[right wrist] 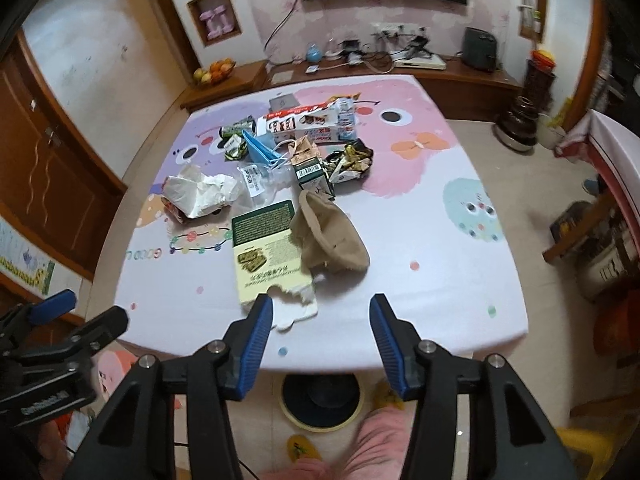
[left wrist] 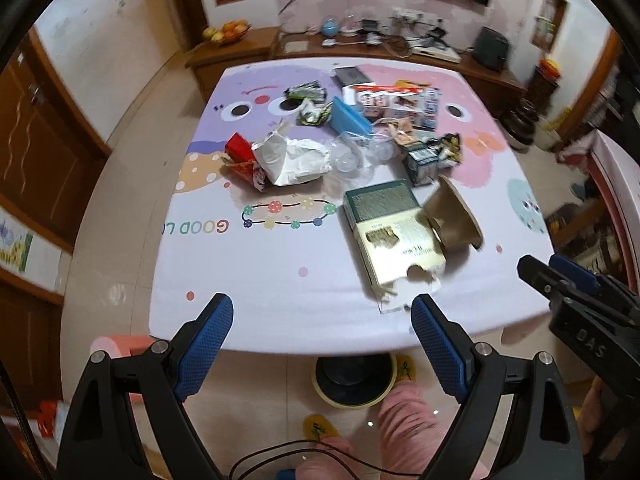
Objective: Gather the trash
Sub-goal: 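Grasp the brown paper cup with the right gripper while the left gripper grasps the green chocolate box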
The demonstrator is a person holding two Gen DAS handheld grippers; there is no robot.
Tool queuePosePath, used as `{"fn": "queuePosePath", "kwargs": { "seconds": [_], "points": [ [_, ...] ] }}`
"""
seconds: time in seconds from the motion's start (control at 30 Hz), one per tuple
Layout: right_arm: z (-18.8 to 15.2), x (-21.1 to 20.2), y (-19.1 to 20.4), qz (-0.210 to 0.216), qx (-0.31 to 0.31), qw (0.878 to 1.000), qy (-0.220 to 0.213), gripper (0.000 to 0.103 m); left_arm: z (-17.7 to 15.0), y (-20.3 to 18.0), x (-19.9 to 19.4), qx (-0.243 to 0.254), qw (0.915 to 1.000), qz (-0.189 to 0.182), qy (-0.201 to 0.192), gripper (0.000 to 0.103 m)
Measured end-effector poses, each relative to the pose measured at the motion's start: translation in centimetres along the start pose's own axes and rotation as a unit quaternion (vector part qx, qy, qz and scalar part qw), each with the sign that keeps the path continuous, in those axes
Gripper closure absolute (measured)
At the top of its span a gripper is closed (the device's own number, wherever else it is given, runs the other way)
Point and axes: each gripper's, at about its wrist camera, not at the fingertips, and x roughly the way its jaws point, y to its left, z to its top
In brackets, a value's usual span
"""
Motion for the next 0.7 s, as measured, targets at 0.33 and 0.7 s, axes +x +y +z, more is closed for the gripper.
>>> {"fn": "queuePosePath", "kwargs": {
  "seconds": [0.33, 0.7],
  "points": [
    [5.2, 9.5, -0.8, 0.050, -0.094, 0.991, 0.083, 0.055, 4.4, -2.7, 6.1, -0.070, 0.9959, 0.031, 0.047, 0.014],
    [7.5, 13.8, -1.1, 0.127, -0.163, 0.970, 0.131, 0.091, 5.7, -4.0, 11.6, -0.128, 0.9863, 0.039, 0.097, 0.013]
  ]
}}
